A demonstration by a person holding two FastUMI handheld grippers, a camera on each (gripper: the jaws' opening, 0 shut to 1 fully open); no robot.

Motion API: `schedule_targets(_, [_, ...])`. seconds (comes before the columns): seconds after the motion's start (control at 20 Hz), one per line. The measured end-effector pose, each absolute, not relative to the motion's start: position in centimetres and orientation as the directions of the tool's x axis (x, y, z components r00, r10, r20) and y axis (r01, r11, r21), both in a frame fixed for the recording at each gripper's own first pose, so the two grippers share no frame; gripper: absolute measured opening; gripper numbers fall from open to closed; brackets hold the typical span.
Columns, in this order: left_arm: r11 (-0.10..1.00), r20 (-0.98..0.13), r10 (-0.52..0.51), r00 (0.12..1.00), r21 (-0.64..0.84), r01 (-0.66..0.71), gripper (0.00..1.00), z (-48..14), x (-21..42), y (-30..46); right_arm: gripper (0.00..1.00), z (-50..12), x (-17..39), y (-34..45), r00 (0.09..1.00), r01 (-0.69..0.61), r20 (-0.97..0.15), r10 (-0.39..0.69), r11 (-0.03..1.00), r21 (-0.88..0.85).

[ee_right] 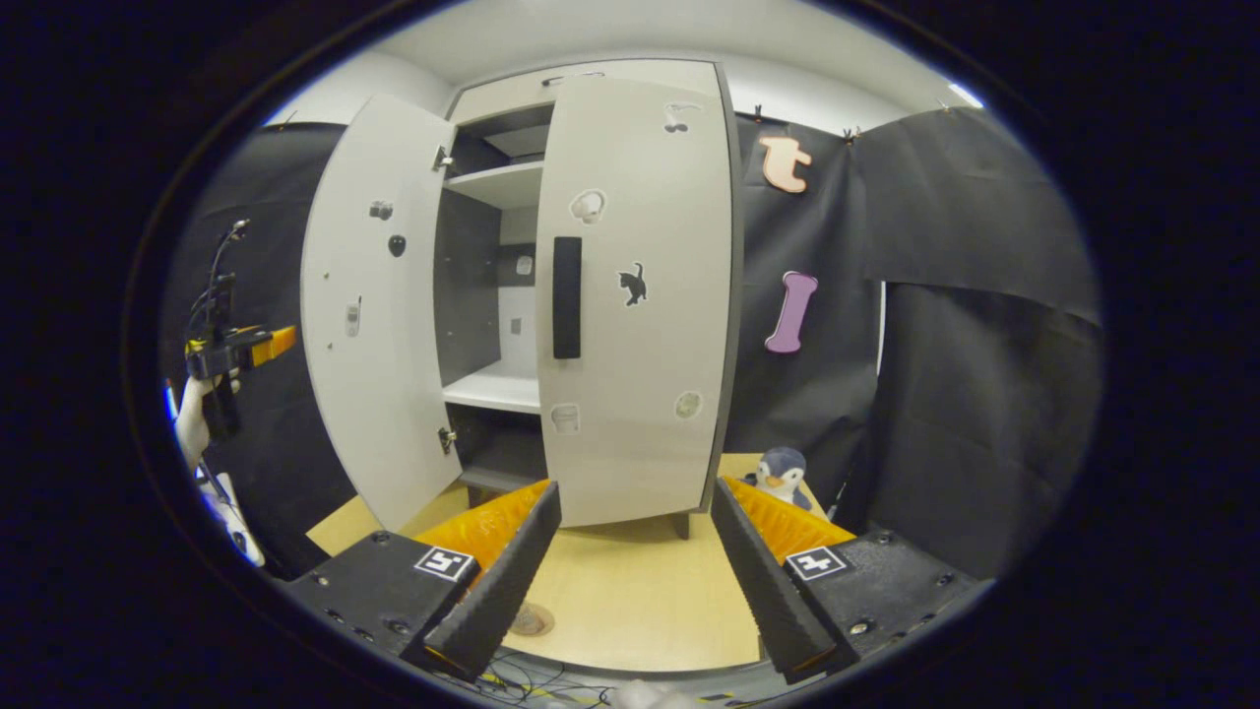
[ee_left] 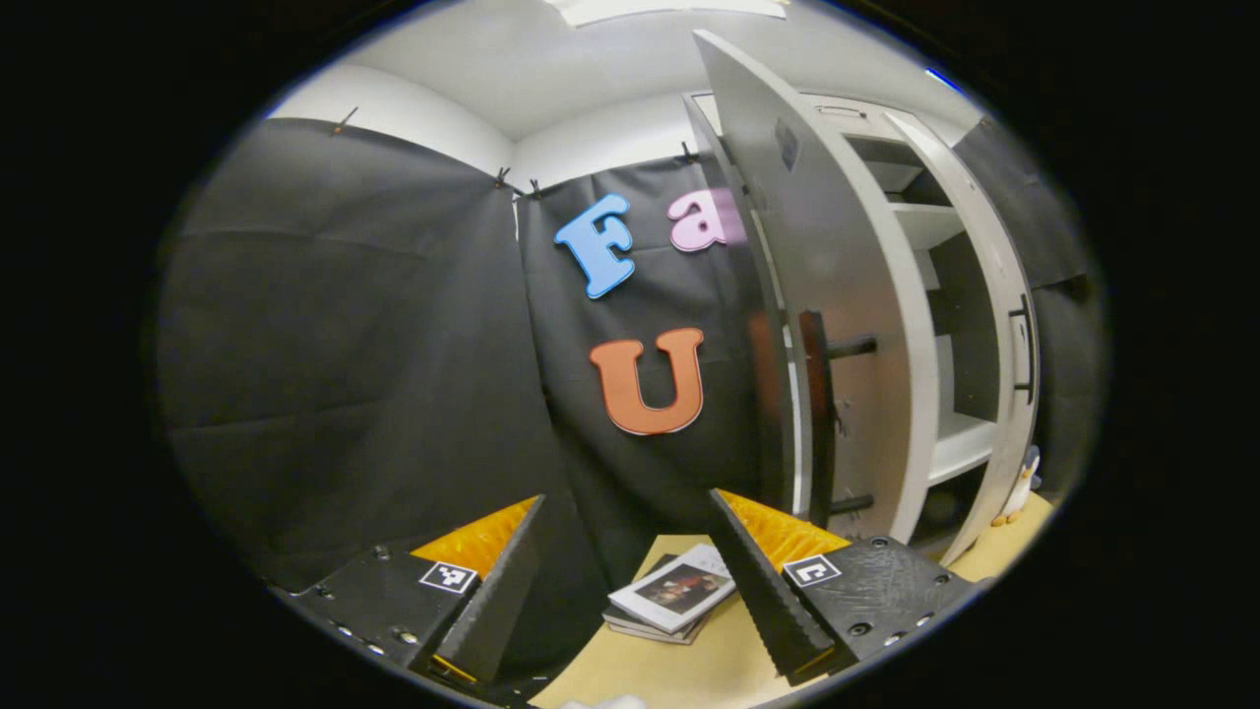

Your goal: Grasp the bottle in the cabinet with the left hand and place it on the coaster, then close the right door with the right hand and the left door with the left hand.

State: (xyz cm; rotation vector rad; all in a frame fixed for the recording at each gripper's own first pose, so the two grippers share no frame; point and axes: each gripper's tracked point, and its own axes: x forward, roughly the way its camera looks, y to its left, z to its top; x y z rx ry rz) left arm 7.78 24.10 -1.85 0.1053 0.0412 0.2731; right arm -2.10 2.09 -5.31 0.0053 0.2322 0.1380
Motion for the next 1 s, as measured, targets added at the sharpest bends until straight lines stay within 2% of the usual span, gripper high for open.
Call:
schedule_targets(0.2, [0.956, 0.022, 0.276, 0.961, 0.096, -0.277, 0.97, 0.1, 9.0, 23.3, 1.0, -5.5, -2.1, 1.1, 0.96, -0.143, -0.236, 0.15, 0.989, 0.045])
schedule_targets(0.35, [0.961, 0.004, 0.255, 0.967, 0.11, -0.254, 0.97, 0.0, 10.1, 21.5, 1.0, -5.3, -1.8, 0.3, 0.957, -0.173, -0.226, 0.182, 0.983, 0.059])
schedule_targets(0.45, [0.943, 0.018, 0.306, 0.952, 0.129, -0.306, 0.94, 0.5, 9.8, 21.8, 1.0, -5.0, -1.5, -0.5, 0.954, -0.196, -0.222, 0.202, 0.979, 0.05])
schedule_targets(0.5, [0.942, 0.017, 0.313, 0.95, 0.12, -0.313, 0.87, 0.6, 9.6, 21.5, 1.0, -4.6, -1.2, -0.9, 0.954, -0.204, -0.212, 0.211, 0.978, 0.052])
schedule_targets(0.55, [0.945, -0.001, 0.312, 0.95, 0.101, -0.31, 0.89, 0.4, 9.5, 20.9, 1.0, -4.5, -1.1, -1.3, 0.954, -0.21, -0.206, 0.216, 0.976, 0.052])
schedule_targets(0.65, [0.954, -0.02, 0.294, 0.956, 0.062, -0.293, 0.86, -0.1, 9.5, 19.5, 1.0, -3.8, -0.8, -2.1, 0.955, -0.221, -0.192, 0.225, 0.974, 0.047])
schedule_targets(0.7, [0.957, -0.023, 0.285, 0.958, 0.06, -0.283, 0.89, 0.0, 9.4, 18.5, 1.0, -3.4, -0.8, -2.6, 0.956, -0.224, -0.185, 0.228, 0.974, 0.042])
schedule_targets(0.75, [0.959, -0.02, 0.276, 0.961, 0.072, -0.274, 0.93, 0.3, 9.3, 17.4, 1.0, -3.2, -0.7, -2.9, 0.956, -0.227, -0.18, 0.23, 0.973, 0.037])
schedule_targets(1.0, [0.976, -0.012, 0.194, 0.981, 0.105, -0.192, 0.92, 0.9, 10.4, 11.5, 1.0, -2.9, 0.3, -4.3, 0.955, -0.237, -0.175, 0.239, 0.971, 0.034])
